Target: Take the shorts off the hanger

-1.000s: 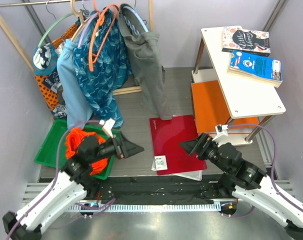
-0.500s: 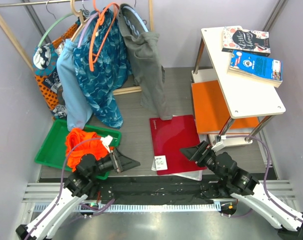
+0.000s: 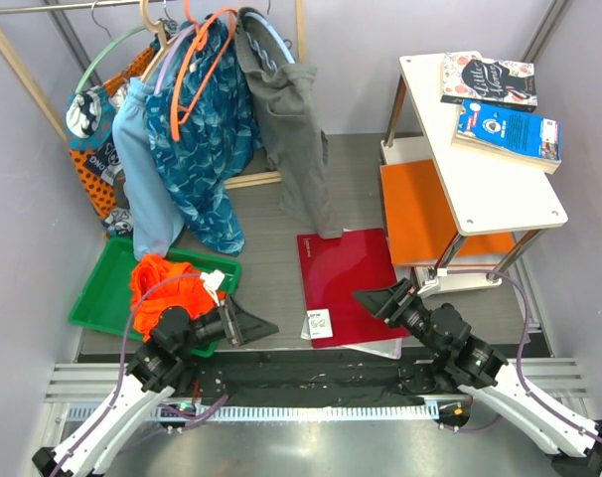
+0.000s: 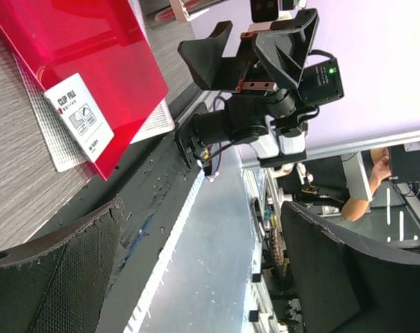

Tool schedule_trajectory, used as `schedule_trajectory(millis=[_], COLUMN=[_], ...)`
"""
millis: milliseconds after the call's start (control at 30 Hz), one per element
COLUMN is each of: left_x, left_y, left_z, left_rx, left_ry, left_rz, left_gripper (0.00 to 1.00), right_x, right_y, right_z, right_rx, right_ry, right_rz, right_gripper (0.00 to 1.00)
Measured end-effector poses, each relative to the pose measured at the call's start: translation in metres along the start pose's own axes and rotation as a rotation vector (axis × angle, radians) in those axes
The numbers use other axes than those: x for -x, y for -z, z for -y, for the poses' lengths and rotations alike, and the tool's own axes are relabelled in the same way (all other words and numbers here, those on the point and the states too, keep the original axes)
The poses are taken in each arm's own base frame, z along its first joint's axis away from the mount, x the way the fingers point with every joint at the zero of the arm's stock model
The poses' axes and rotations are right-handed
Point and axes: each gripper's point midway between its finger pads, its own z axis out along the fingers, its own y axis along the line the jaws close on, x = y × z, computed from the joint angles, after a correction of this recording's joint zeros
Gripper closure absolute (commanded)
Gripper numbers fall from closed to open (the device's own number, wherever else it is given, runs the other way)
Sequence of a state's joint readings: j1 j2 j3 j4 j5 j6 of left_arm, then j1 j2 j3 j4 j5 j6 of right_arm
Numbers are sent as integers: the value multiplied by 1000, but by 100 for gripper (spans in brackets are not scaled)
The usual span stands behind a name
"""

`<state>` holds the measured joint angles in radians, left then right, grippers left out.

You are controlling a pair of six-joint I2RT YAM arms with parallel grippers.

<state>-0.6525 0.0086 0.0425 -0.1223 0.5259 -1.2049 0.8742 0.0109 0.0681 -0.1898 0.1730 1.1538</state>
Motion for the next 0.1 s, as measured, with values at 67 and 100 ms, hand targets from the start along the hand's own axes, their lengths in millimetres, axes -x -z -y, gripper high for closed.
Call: schedule_trajectory(millis=[67,100], left_x=[0,-1], left_y=[0,0], left_z=[-1,-1], left_rx=[2,3], left_ry=[-10,-14], left_rz=[-2,-3], left_gripper=[6,6], right_x=[0,0], right_y=[0,0], right_z=[0,0], right_rx=[0,0], right_ry=[2,4], right_rz=[0,0], right_gripper=[0,0])
